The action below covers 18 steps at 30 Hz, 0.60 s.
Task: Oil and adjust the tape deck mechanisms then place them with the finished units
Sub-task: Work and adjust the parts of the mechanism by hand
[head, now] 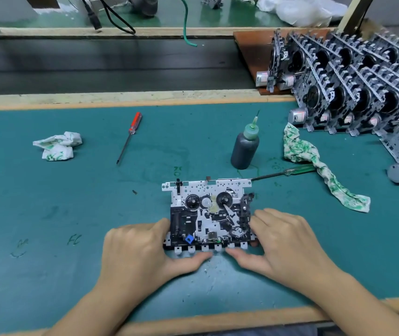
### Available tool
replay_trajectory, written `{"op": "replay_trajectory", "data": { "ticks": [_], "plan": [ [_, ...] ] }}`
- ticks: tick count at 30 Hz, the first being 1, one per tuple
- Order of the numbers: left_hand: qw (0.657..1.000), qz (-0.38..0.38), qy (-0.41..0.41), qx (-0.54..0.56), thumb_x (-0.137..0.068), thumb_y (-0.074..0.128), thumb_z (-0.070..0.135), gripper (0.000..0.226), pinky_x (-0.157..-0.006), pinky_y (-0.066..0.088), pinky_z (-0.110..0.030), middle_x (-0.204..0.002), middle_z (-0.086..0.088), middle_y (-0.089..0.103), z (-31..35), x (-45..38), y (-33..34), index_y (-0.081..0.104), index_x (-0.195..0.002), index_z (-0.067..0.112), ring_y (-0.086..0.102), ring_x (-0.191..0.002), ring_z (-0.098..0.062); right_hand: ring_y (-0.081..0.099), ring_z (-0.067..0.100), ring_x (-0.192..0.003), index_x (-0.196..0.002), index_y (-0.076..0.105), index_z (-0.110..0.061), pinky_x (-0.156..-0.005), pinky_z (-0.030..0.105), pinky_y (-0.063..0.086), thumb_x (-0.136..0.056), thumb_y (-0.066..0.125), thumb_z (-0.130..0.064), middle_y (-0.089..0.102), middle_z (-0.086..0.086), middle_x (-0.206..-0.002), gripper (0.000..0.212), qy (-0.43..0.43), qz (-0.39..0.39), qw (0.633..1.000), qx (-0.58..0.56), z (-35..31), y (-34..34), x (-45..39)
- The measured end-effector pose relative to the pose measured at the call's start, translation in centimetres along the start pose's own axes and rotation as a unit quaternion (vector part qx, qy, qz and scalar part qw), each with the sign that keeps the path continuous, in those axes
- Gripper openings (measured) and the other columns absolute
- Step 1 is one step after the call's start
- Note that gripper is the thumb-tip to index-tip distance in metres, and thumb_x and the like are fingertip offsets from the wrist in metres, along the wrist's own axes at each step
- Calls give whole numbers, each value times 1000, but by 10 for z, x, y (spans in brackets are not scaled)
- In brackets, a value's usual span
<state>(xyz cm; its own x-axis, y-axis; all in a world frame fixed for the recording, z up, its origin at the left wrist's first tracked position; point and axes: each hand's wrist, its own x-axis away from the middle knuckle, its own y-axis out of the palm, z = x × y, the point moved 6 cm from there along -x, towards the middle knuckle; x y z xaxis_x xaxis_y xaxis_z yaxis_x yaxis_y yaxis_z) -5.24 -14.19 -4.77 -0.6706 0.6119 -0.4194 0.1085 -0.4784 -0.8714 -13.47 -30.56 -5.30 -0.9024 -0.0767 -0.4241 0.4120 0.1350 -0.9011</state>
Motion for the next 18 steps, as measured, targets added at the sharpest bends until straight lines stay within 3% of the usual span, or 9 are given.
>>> {"op": "replay_trajectory", "data": {
  "ticks": [5,10,15,18],
  "plan": [
    [999,7,-34,0,-60,51,77,70,-33,26,-21,-29,-2,28,-2,0,3,35,-39,12,34,-24,-19,39,17,-46,-53,43,-13,-45,25,24,-69,55,-63,40,-1,-52,54,-5,-6,1000,-28,1,-2,1],
    [998,-44,46,24,-59,51,83,72,-34,26,-21,-33,3,32,-1,2,4,37,-44,14,37,-27,-17,42,19,-44,-52,44,-12,-44,26,26,-75,51,-54,41,0,-51,48,9,6,1000,-15,2,-1,2],
    [993,-44,104,33,-63,57,75,64,-36,26,-18,-34,2,31,5,6,4,42,-45,16,34,-28,-18,28,13,-50,-52,39,-14,-44,22,25,-69,53,-64,32,-5,-53,54,27,0,999,-37,4,-4,3],
    [992,-39,115,29,-64,58,73,63,-36,27,-18,-34,2,33,5,6,3,45,-45,15,35,-28,-18,32,14,-46,-49,42,-12,-42,21,28,-69,54,-65,35,-3,-49,58,40,2,998,-40,4,-1,3]
  ]
}}
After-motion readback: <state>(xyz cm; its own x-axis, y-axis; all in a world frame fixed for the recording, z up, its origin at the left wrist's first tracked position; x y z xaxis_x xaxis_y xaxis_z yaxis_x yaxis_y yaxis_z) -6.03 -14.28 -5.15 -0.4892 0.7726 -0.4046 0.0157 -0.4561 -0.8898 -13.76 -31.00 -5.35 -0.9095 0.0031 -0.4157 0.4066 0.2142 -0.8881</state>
